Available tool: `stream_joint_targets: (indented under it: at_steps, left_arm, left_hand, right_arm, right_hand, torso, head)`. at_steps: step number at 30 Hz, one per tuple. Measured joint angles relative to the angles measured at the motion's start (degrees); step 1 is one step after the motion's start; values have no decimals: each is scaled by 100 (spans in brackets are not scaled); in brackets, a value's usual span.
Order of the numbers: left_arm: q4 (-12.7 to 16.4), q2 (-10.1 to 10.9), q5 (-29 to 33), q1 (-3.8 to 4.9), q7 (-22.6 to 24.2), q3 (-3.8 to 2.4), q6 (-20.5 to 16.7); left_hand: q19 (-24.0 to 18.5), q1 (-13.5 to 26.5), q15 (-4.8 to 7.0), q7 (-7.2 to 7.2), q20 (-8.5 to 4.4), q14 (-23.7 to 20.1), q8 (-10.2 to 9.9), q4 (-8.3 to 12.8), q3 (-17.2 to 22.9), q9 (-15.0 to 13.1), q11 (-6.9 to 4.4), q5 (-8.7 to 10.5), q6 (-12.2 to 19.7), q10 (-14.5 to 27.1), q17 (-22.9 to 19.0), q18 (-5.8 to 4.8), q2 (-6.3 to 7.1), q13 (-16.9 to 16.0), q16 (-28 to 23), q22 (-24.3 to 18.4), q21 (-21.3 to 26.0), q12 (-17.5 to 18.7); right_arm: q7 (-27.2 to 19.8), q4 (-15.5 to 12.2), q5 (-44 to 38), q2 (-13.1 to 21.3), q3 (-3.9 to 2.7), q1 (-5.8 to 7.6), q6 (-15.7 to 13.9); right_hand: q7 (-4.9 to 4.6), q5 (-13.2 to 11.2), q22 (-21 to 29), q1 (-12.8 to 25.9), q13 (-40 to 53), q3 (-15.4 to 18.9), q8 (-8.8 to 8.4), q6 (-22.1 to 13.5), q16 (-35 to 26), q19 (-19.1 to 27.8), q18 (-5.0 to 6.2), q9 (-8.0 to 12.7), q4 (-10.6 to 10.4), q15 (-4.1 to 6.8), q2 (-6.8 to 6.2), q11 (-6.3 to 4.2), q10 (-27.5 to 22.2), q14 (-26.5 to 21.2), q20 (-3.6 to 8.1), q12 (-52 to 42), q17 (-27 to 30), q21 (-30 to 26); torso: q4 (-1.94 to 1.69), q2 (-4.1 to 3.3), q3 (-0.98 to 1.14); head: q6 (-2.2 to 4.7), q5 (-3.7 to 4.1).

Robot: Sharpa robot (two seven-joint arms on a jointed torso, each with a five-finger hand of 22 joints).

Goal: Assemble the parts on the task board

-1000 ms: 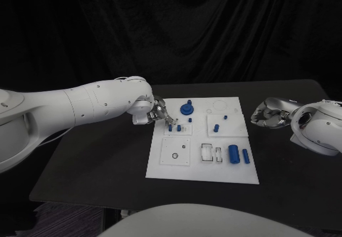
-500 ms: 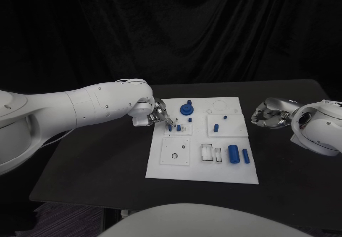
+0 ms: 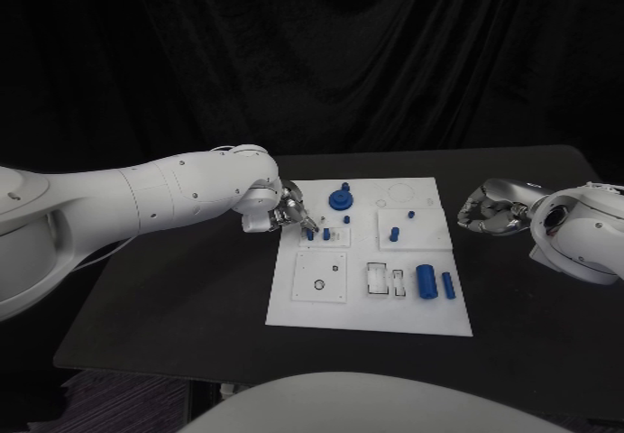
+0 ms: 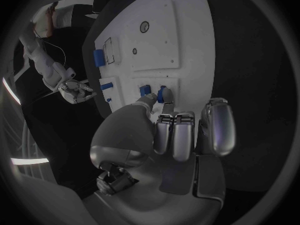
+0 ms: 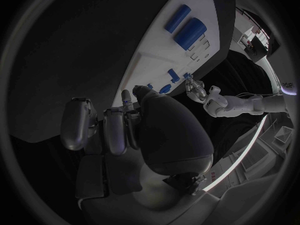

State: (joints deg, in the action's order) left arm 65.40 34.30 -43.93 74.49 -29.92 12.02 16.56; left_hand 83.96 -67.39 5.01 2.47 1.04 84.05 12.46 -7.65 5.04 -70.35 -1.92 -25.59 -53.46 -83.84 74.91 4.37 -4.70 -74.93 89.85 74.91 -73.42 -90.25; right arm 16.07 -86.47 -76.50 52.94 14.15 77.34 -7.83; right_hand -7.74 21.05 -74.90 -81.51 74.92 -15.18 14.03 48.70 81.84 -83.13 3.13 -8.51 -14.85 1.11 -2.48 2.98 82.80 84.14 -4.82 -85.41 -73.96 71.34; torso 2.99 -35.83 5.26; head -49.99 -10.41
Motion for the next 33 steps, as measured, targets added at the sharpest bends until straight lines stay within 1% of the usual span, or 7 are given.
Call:
stream_joint_targets:
  at_steps: [14, 17, 21, 27, 28, 30, 33]
  left_arm:
    - [324, 239, -6, -34, 192, 14, -322]
    - [528, 375, -5, -36, 285, 14, -571]
    - [842, 607, -1, -36, 425, 12, -992]
    - [1402, 1055, -77, -36, 706, 13, -1802]
    - [1491, 1121, -116, -36, 763, 13, -1933]
    - [1694, 1263, -234, -42, 890, 13, -2236]
    - [1947, 1428, -443, -100, 1062, 10, -2652]
  left_hand:
    - [0, 473, 0, 17, 0, 0, -30, 554, 1688, -172, 0, -619, -38, 0, 0, 0, 534, 0, 0, 0, 22, 0]
    - [0, 582, 0, -13, 0, 0, 42, 699, 1996, -253, 0, -747, -47, 0, 0, 0, 642, 0, 0, 0, 22, 0]
    - [0, 668, 0, -15, 0, 0, 94, 688, 2102, -368, 0, -799, -47, 0, 0, 0, 727, 0, 0, 0, 23, 0]
    - [0, 812, 0, -27, 0, 0, 132, 679, 2124, -460, -21, -846, -36, -21, 0, 0, 745, 0, 0, 0, 45, 0]
    - [0, 840, 0, -35, 0, 0, 137, 847, 2292, -463, -20, -800, -28, -21, 0, 0, 745, 0, 0, 0, 45, 0]
    - [0, 848, 0, -35, 0, 0, 137, 848, 2293, -463, -20, -776, -27, -21, 0, 0, 753, 0, 0, 0, 45, 0]
    - [0, 849, 0, -34, 0, 0, 137, 850, 2295, -463, -20, -776, -26, -21, 0, 0, 753, 0, 0, 0, 45, 0]
  right_arm:
    - [52, 3, 0, 6, 0, 0, 70]
    - [66, 2, 0, 13, 0, 0, 87]
    - [81, 2, 0, 27, 0, 0, 104]
    - [106, -2, 0, 52, 0, 0, 123]
    - [110, -3, 1, 58, 0, 0, 126]
    - [118, -6, 1, 71, 0, 0, 131]
    - [129, -7, 1, 80, 0, 0, 133]
  right_hand:
    - [0, 0, 0, 0, -1, 0, 0, 0, -22, 21, 0, 0, 0, 0, 0, -21, -21, 0, 21, 23, 18, -35]
    - [0, 0, 0, 0, -1, -10, 0, 0, -22, 21, 0, 0, 10, 0, 0, -21, -21, 0, 21, 23, 25, -35]
    - [0, 0, 0, -1, -1, -17, 8, 0, -21, 21, 0, 0, 17, 0, 1, -21, -21, 0, 21, 23, 26, -35]
    - [21, 0, 0, -23, -1, -17, 23, 21, -21, 21, 0, -5, 17, 0, 23, 1, -42, 0, 21, 23, 31, -35]
    - [21, 0, 0, -23, -1, -17, 23, 21, -21, 24, 0, -5, 17, 0, 23, 0, -43, 0, 18, 29, 31, -42]
    - [21, 0, 0, -23, -1, -17, 23, 21, -21, 41, 91, -5, 17, 0, 23, 0, -42, 0, 1, 47, 32, -59]
    - [21, 0, 0, -23, -1, -17, 23, 21, -44, 41, 94, -5, 17, 0, 23, -20, -63, 0, 1, 47, 47, -59]
  torso:
    - [-2, -3, 0]
    - [-2, -5, 0]
    - [-2, -6, 0]
    - [-4, -7, 1]
    - [-5, -7, 1]
    - [-8, -7, 1]
    - [-9, -3, 4]
  head:
    - [0, 9]
    - [0, 20]
    - [0, 39]
    - [0, 57]
    - [0, 56]
    - [0, 46]
    - [0, 35]
